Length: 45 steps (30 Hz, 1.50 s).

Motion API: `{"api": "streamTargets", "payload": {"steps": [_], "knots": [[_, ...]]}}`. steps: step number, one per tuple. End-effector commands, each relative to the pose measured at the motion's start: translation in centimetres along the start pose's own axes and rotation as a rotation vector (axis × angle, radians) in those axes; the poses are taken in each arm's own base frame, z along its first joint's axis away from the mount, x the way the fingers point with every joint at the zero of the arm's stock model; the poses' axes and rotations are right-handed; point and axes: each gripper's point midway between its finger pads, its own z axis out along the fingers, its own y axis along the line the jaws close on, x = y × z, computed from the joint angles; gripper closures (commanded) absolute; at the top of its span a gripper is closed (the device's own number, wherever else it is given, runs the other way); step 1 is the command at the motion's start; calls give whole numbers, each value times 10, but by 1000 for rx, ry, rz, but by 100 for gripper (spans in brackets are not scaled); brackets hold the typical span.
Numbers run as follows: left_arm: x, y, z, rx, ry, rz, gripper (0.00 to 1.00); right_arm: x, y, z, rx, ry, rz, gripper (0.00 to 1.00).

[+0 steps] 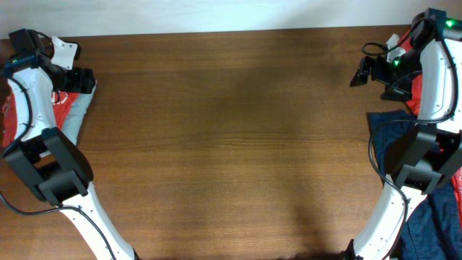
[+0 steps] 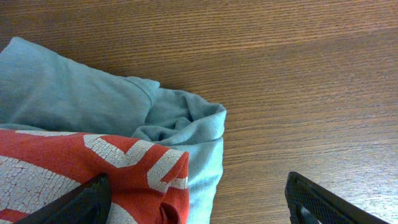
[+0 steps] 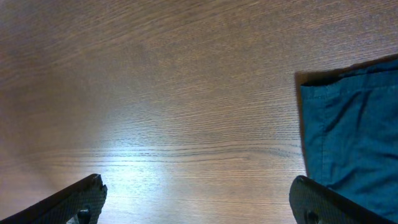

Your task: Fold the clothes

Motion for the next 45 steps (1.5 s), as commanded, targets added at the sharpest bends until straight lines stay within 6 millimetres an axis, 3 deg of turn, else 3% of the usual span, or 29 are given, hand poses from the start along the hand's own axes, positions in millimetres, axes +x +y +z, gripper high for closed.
{"api": "streamTargets", "payload": {"steps": [1, 5, 8, 12, 16, 20, 21, 24, 29, 33, 35, 38, 42, 45], "knots": [[8, 4, 15, -6, 27, -19, 11, -1, 6, -15, 9, -39, -21, 1], [13, -2, 30, 29, 36, -54, 11, -1, 6, -15, 9, -39, -21, 1], [-5, 0, 13, 9, -8, -73, 11, -8, 6, -15, 9, -67, -18, 1], [-31, -2, -28, -9, -58, -83, 6, -19, 9, -26, 8, -129, -38, 1], [-55, -8, -77, -27, -112, -60, 3, -35, 21, -68, 11, -262, -78, 1], [-75, -23, -124, -36, -162, -30, 3, -37, 41, -114, 11, -376, -127, 1], [-80, -32, -142, -35, -178, -28, 2, -33, 52, -128, 12, -406, -164, 1], [-85, -50, -173, -26, -199, -43, 3, -21, 69, -146, 22, -434, -227, 1], [-79, -87, -221, 10, -198, -90, 2, 0, 107, -181, 16, -526, -293, 1], [-67, -129, -251, 58, -168, -46, 1, 32, 141, -219, -18, -613, -353, 1], [-58, -162, -265, 117, -146, -11, 1, 55, 159, -242, -28, -672, -400, 1], [-50, -215, -274, 238, -110, 43, 1, 91, 172, -276, -7, -766, -426, 1], [-51, -244, -275, 275, -104, 101, 1, 126, 180, -293, -7, -798, -467, 1], [-52, -260, -276, 292, -107, 134, 1, 151, 169, -291, 34, -769, -460, 1]]}}
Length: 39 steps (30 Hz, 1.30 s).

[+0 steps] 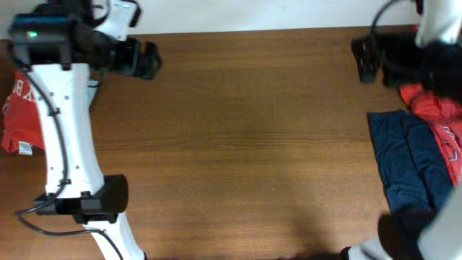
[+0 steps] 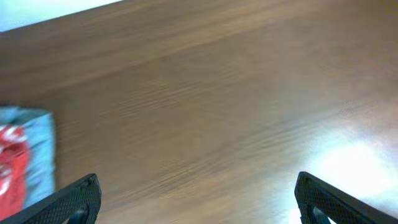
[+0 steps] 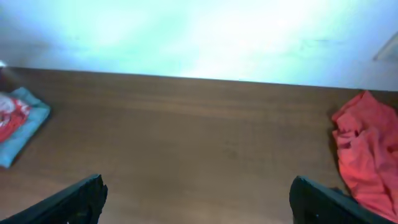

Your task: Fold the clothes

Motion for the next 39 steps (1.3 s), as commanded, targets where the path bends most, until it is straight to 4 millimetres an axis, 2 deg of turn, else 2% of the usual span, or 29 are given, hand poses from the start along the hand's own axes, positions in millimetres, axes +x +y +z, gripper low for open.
{"api": "streamTargets", "payload": {"steps": [1, 5, 8, 12, 26, 28, 29, 31, 33, 37, 38, 39], "knots": [[-8, -20, -10, 30, -44, 23, 1, 29, -8, -15, 82, 65, 18, 1], [-14, -28, -9, 37, -61, 46, 1, 80, -12, -25, 109, 183, 51, 1], [-14, -28, -9, 38, -61, 47, 1, 118, -10, -23, 99, 278, 64, 1], [-14, -28, -9, 38, -61, 47, 1, 143, -9, -12, 82, 365, 77, 1], [-14, -28, -9, 38, -61, 47, 1, 149, -15, 40, 67, 507, 95, 1], [-14, -28, -9, 38, -61, 47, 1, 138, -20, 48, 87, 448, 79, 1], [-14, -28, -9, 38, -61, 47, 1, 122, -21, 53, 79, 349, 24, 1], [-14, -28, -9, 38, -61, 47, 1, 104, -21, 55, 73, 209, -30, 1], [-14, -28, -9, 38, -61, 47, 1, 97, -20, 55, 75, 86, -64, 2], [-14, -28, -9, 38, -61, 47, 1, 104, -21, 56, 83, -105, -93, 1], [-14, -28, -9, 38, -61, 47, 1, 109, -22, 58, 84, -141, -98, 1], [-14, -28, -9, 38, -61, 47, 1, 122, -22, 62, 86, -214, -107, 1]]}}
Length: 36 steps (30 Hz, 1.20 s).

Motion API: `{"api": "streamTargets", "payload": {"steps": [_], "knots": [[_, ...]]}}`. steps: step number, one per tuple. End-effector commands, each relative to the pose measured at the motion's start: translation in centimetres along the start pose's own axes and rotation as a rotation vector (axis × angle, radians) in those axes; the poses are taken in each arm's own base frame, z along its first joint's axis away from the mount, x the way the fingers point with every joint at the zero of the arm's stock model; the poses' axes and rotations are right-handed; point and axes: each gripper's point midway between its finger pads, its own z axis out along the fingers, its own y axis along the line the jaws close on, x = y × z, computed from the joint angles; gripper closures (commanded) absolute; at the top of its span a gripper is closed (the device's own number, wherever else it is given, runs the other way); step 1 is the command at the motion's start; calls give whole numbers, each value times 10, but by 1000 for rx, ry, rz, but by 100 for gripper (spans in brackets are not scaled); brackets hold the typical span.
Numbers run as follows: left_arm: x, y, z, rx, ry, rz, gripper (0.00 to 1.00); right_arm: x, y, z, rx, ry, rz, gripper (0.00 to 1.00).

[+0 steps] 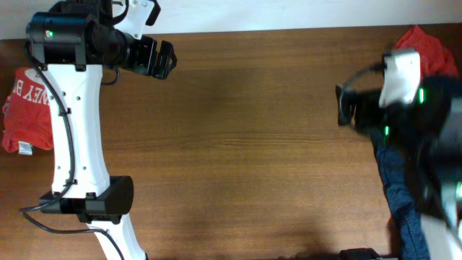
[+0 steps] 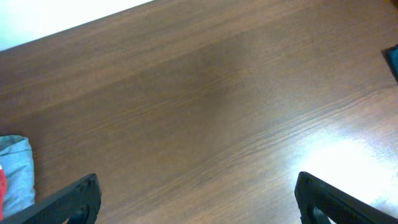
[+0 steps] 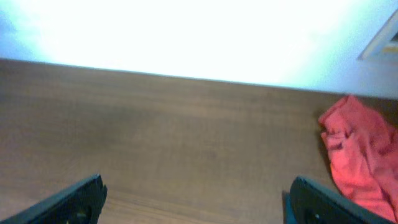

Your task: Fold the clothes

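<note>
A red shirt with white lettering lies crumpled at the table's left edge; a bit of its pale blue-grey companion shows in the left wrist view. A red garment sits at the back right corner, also the red garment in the right wrist view. A dark blue garment lies along the right edge. My left gripper hangs open over bare wood at the back left, the left gripper empty. My right gripper is blurred at mid right, the right gripper open and empty.
The brown wooden table fills the middle. A white wall runs behind its far edge. The left arm's white links stretch along the left side.
The right arm has come from the back right corner down toward the table's mid right, uncovering the red garment there. The left gripper has shifted slightly right. Both stay open and empty.
First both grippers were open and low at the table's sides, the left over the red and blue-grey pile, the right by the dark blue garment. Then both were raised near the back edge. Now the right one sits at mid right; the clothes lie unmoved.
</note>
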Motion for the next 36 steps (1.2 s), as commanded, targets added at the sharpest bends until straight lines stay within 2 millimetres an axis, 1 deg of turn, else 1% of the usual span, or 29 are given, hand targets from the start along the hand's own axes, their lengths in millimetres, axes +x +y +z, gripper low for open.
{"api": "streamTargets", "payload": {"steps": [1, 2, 7, 9, 14, 17, 21, 25, 28, 32, 36], "knots": [[-3, -5, -13, 3, -32, 2, 1, 33, 1, -1, 13, -118, -29, 1], [-3, -5, -13, 3, -32, 2, 1, 51, 2, 2, 18, -169, -34, 1], [-3, -5, -13, 3, -32, 2, 1, 105, 0, 9, 37, -303, -40, 1], [-3, -5, -13, 3, -32, 2, 1, 135, -3, 14, 54, -353, -40, 1], [-3, -5, -13, 3, -32, 2, 1, 176, -3, 25, 65, -396, -43, 1], [-3, -5, -13, 3, -32, 2, 1, 190, -5, 30, 79, -427, -45, 1], [-3, -5, -13, 3, -32, 2, 1, 199, -9, 34, 104, -458, -43, 1], [-3, -5, -13, 3, -32, 2, 1, 210, -15, 37, 134, -414, -32, 1], [-3, -5, -13, 3, -32, 2, 1, 224, -16, 41, 135, -358, -25, 1], [-3, -5, -13, 3, -32, 2, 1, 217, -20, 35, 162, -396, -23, 1], [-3, -5, -13, 3, -32, 2, 1, 214, -9, 34, 104, -412, -37, 1]]}}
